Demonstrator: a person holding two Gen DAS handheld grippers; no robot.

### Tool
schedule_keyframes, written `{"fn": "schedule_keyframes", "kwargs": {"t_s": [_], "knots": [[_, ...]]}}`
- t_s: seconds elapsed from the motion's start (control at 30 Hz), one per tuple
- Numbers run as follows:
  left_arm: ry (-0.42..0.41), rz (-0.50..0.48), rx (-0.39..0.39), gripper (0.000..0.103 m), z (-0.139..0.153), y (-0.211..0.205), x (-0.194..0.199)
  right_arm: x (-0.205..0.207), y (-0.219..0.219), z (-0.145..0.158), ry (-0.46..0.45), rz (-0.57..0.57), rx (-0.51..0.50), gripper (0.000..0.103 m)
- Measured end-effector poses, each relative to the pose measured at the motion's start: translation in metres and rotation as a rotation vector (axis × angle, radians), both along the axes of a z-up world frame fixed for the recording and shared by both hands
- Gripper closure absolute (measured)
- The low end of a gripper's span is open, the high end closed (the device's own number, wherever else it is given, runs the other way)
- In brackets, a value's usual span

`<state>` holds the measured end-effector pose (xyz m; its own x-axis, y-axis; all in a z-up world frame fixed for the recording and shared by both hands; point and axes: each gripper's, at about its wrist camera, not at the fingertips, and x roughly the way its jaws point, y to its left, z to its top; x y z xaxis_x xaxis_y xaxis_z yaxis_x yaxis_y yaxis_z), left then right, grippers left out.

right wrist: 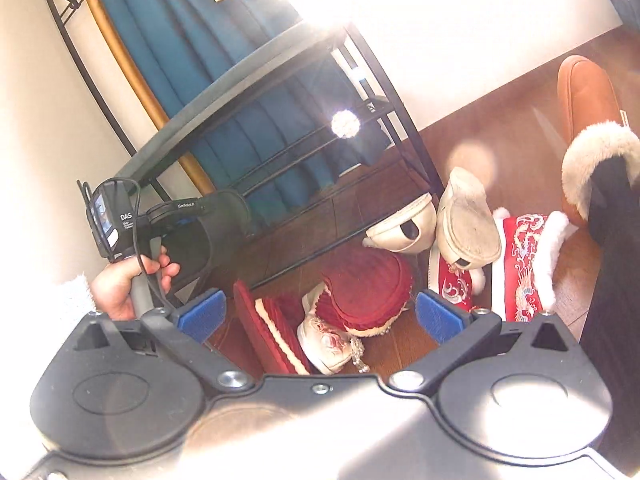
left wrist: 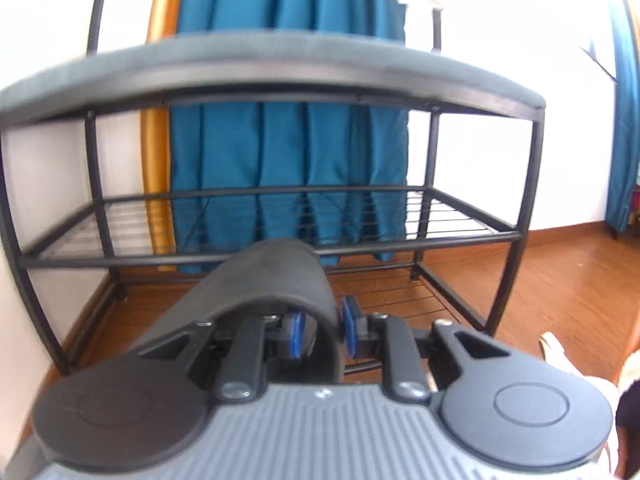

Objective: Organize scattered shoes
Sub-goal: 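Lift the black slide sandal off the rack shelf with the left tool, then carry the black slide sandal with the left tool down beside the other black slide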

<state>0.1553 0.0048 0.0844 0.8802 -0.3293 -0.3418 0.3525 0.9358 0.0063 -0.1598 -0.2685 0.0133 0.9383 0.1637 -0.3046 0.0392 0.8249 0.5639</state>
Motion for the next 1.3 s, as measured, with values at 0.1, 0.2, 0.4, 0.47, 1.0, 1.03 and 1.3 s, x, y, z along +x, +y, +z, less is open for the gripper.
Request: {"fn": "schedule_keyframes", "kwargs": {"t_s": [0.1,0.2,0.4,0.47,1.0,1.03,1.3], "knots": [[-0.002,-0.020,0.002,0.084,0.008,0.006,-0.026,-0.019,0.003,0.016,-0.027,-0.002,-0.022,0.000],[-0.014,-0.032,0.023,0.084,0.007,0.014,-0.067,-0.031,0.008,0.029,-0.048,0.009,-0.063,0.000],[0.020,-0.085,0.059,0.084,-0.013,0.034,-0.153,-0.055,0.021,0.044,-0.058,0.032,-0.119,0.000],[0.039,-0.104,0.069,0.084,-0.025,0.040,-0.183,-0.061,0.027,0.046,-0.055,0.043,-0.144,0.000],[0.185,-0.113,0.038,0.083,-0.109,0.040,-0.299,-0.095,0.047,0.050,-0.034,0.057,-0.220,0.000],[0.191,-0.105,0.033,0.083,-0.113,0.039,-0.302,-0.097,0.048,0.050,-0.033,0.056,-0.223,0.000],[0.286,-0.029,-0.023,0.083,-0.139,0.044,-0.310,-0.110,0.053,0.050,-0.023,0.053,-0.240,0.000]]}}
